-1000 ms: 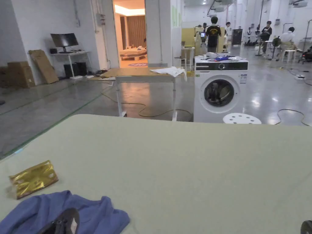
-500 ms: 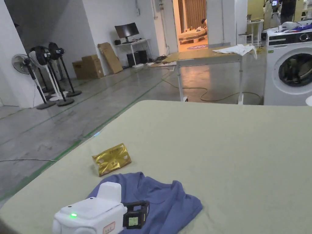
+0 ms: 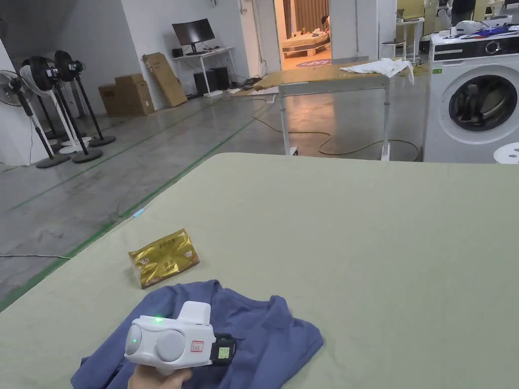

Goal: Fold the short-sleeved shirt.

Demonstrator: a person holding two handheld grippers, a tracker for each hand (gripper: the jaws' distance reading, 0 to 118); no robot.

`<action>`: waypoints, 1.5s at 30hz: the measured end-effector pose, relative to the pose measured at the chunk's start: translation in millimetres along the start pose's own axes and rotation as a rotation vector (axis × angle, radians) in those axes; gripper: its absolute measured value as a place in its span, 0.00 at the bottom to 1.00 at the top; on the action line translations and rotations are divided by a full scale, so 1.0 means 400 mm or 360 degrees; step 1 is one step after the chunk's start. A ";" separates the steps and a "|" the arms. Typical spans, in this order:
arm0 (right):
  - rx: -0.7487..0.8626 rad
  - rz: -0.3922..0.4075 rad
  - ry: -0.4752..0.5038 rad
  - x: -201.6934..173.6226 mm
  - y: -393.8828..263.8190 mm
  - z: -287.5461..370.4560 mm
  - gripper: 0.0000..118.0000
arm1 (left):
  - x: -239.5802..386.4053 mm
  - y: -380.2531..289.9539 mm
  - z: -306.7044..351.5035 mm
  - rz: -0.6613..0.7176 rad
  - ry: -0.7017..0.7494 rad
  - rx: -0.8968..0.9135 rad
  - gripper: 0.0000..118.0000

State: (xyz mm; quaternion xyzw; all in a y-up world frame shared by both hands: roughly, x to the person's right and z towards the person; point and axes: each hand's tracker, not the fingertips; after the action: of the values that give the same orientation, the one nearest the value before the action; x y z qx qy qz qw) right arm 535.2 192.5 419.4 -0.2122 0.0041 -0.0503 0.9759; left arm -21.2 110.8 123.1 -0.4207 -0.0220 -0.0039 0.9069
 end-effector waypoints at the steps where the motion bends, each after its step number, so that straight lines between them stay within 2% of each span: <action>1: -0.0011 -0.0008 0.0002 0.000 -0.004 -0.001 0.00 | 0.012 -0.002 -0.003 -0.0019 -0.0041 -0.0002 0.20; 2: -0.0018 -0.0013 0.0002 -0.001 -0.009 0.000 0.00 | 0.024 0.000 -0.010 -0.0038 0.0017 -0.0002 0.00; 6: -0.0020 -0.0027 0.0011 0.006 -0.020 0.023 0.00 | 0.043 0.005 0.004 0.0002 0.0052 -0.0045 0.00; 8: -0.0006 -0.0031 0.0008 0.018 -0.022 0.038 0.00 | 0.024 0.021 0.034 0.0162 -0.0010 -0.0048 0.00; 12: 0.0020 -0.0044 -0.0030 0.054 -0.027 0.066 0.00 | -0.008 0.088 0.147 0.0377 -0.0190 0.0245 0.00; 16: 0.0040 -0.0144 -0.0076 0.097 -0.043 0.089 0.00 | 0.042 0.199 0.263 0.0201 -0.0097 0.0398 0.00; 18: 0.0050 -0.0211 -0.0096 0.115 -0.052 0.100 0.00 | 0.066 0.254 0.313 0.0219 -0.0191 0.0512 0.00; 21: 0.0063 -0.0275 -0.0123 0.135 -0.062 0.122 0.00 | 0.148 0.341 0.359 0.0211 -0.0270 0.0639 0.00; 23: 0.0081 -0.0282 -0.0153 0.145 -0.062 0.140 0.00 | 0.222 0.398 0.354 0.0108 -0.0332 0.0670 0.00; 29: 0.0153 -0.0288 -0.0266 0.174 -0.051 0.199 0.00 | 0.606 0.474 0.332 -0.0099 -0.0795 0.0706 0.00; 33: 0.0178 -0.0310 -0.0329 0.184 -0.051 0.237 0.00 | 0.882 0.374 0.284 -0.0300 -0.1118 0.0553 0.00; 38: 0.0154 -0.0328 -0.0416 0.206 -0.078 0.271 0.00 | 1.161 0.068 0.256 -0.0505 -0.1485 0.0198 0.00; 42: 0.0139 -0.0348 -0.0437 0.196 -0.092 0.276 0.00 | 1.275 -0.181 0.288 -0.0687 -0.1676 0.0034 0.00; 45: 0.0120 -0.0355 -0.0436 0.203 -0.110 0.277 0.00 | 1.321 -0.320 0.308 -0.0743 -0.1647 0.0004 0.00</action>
State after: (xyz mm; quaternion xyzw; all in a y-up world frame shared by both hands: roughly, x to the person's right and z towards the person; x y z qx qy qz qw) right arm 615.1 190.3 539.6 -0.1794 -0.1544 -0.1290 0.9630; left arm 499.0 128.1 323.1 -0.3507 -0.5560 0.0023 0.7536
